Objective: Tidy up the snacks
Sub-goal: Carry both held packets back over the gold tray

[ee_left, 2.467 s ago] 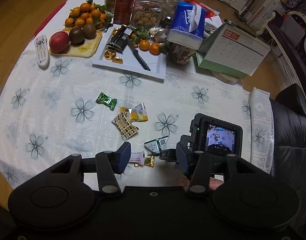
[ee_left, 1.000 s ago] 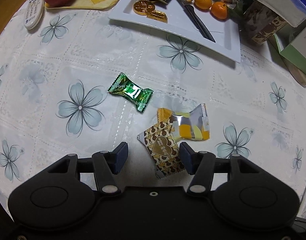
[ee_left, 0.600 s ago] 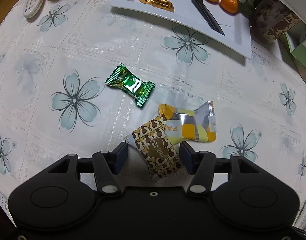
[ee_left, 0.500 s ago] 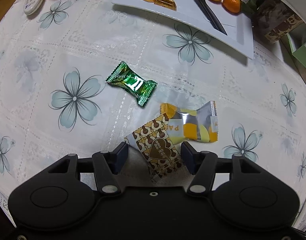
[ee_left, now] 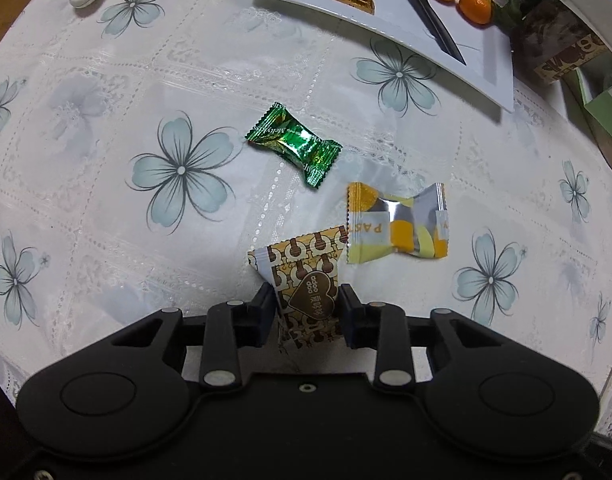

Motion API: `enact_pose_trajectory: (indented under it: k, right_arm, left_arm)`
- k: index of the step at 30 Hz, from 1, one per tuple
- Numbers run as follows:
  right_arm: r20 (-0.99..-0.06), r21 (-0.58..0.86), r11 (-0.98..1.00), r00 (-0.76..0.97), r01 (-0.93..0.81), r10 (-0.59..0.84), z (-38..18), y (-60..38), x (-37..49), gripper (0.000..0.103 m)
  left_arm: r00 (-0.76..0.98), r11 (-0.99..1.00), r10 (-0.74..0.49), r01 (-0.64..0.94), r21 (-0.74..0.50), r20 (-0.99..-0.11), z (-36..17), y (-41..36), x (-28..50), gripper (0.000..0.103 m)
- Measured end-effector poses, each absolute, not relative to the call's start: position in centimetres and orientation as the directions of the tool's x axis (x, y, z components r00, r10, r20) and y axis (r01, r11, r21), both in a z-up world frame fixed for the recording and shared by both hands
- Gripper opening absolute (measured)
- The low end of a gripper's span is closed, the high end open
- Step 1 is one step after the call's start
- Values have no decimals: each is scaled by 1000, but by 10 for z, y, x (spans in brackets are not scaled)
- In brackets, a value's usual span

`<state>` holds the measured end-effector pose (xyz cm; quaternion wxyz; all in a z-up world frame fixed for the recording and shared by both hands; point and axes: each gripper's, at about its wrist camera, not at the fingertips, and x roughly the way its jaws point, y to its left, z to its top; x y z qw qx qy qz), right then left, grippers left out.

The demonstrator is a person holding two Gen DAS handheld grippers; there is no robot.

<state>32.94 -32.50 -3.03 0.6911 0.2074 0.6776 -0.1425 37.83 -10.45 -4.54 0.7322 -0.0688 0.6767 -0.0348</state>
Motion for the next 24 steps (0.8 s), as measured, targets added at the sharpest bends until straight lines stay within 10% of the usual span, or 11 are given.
enact_pose_trajectory:
  k: [24]
  right_arm:
    - [-986, 157, 897, 118, 414, 118, 30, -285, 252, 46]
  left_arm:
    - [204, 985, -105, 155, -74, -973, 40, -60, 266, 42]
